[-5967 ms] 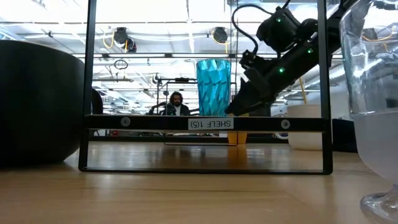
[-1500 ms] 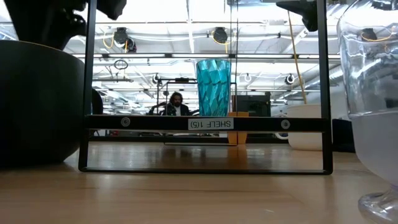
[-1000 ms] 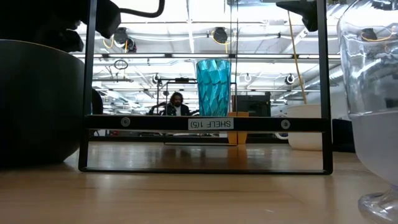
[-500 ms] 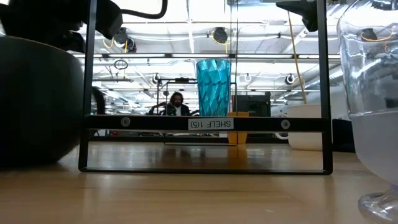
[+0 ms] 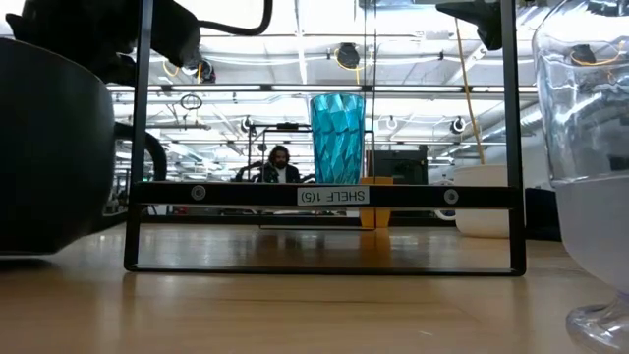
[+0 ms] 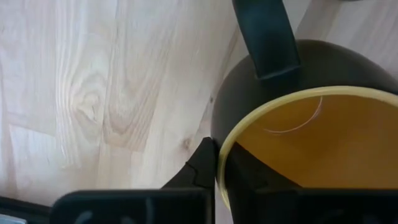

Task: Stack small to large cups/mugs on shelf
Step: Put the yellow mug on the shelf

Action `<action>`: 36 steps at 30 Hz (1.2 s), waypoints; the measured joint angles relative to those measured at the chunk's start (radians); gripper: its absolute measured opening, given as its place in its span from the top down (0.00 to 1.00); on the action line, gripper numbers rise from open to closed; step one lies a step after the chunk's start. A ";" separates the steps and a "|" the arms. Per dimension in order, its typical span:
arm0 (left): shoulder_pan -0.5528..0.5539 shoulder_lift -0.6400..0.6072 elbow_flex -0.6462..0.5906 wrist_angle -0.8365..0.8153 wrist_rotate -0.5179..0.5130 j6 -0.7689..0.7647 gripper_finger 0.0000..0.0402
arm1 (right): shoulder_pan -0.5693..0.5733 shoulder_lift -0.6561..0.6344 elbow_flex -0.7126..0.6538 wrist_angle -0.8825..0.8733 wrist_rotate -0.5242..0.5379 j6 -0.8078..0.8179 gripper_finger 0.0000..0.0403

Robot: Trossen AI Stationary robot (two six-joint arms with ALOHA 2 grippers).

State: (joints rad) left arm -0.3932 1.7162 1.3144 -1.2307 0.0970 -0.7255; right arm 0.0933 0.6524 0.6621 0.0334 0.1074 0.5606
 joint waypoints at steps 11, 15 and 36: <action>0.052 -0.041 0.000 -0.100 -0.003 0.026 0.97 | 0.000 0.004 0.000 0.000 0.000 0.000 0.15; 0.090 -0.111 0.000 -0.108 -0.036 -0.006 0.97 | 0.000 0.011 0.001 -0.001 0.000 0.000 0.15; 0.480 -0.281 0.001 -0.096 -0.049 -0.150 0.97 | 0.000 0.027 0.001 0.012 0.000 -0.029 0.15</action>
State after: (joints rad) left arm 0.0869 1.4353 1.3155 -1.3266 0.0480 -0.8757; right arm 0.0933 0.6792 0.6628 0.0449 0.1074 0.5318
